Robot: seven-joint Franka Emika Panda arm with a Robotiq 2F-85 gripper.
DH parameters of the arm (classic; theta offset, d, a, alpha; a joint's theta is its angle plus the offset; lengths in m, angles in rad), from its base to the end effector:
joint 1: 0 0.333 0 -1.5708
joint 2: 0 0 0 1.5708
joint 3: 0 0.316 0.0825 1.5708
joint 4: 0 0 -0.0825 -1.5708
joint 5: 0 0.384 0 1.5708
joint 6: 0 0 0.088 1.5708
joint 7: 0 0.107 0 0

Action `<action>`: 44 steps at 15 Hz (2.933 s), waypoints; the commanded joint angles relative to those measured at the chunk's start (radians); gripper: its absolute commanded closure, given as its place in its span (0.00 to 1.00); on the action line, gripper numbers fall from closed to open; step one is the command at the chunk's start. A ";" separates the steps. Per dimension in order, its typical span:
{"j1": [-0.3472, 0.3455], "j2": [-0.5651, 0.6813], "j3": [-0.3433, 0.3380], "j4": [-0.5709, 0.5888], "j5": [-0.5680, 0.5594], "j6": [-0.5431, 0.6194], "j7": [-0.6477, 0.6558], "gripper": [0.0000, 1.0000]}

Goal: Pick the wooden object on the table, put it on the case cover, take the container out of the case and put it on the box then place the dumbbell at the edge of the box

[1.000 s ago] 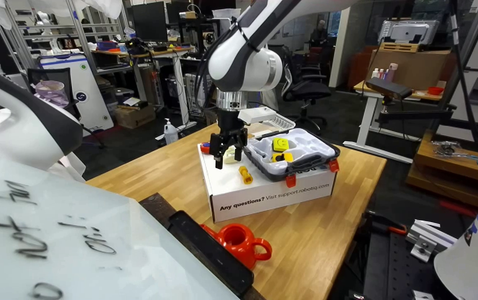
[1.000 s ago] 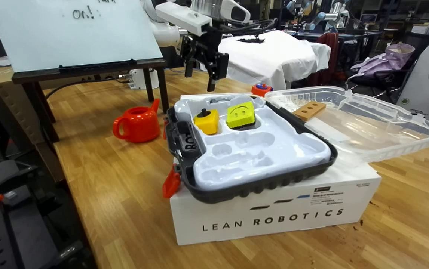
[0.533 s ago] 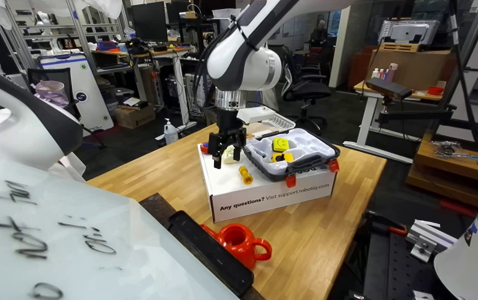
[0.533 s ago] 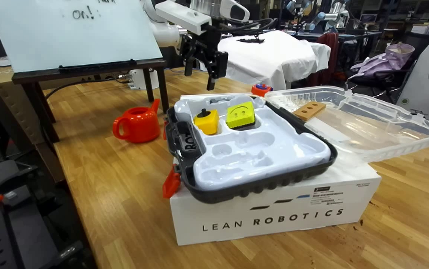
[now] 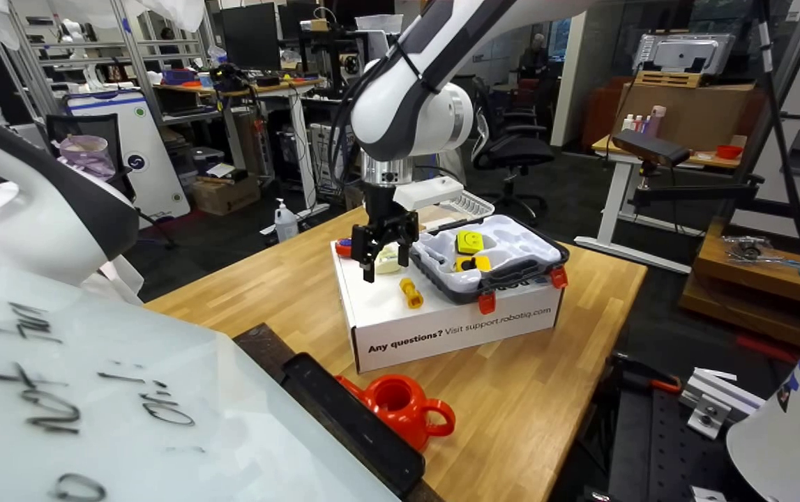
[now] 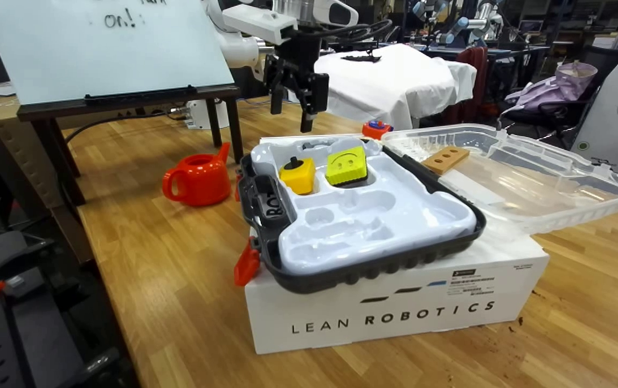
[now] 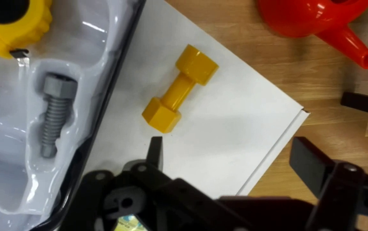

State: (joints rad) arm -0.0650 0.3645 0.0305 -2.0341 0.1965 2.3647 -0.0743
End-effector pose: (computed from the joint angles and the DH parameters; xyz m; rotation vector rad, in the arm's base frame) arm 0.5945 -0.0185 0.2622 -2.9894 0.1567 0.0394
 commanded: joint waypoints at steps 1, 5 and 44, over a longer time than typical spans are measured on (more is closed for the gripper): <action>0.031 -0.046 -0.020 -0.049 -0.040 0.001 0.090 0.00; 0.051 -0.070 -0.027 -0.089 -0.061 0.014 0.181 0.00; 0.013 0.072 -0.051 0.010 0.092 0.009 0.334 0.92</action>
State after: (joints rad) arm -0.0411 0.4272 -0.0220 -2.0413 0.2639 2.3907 0.2808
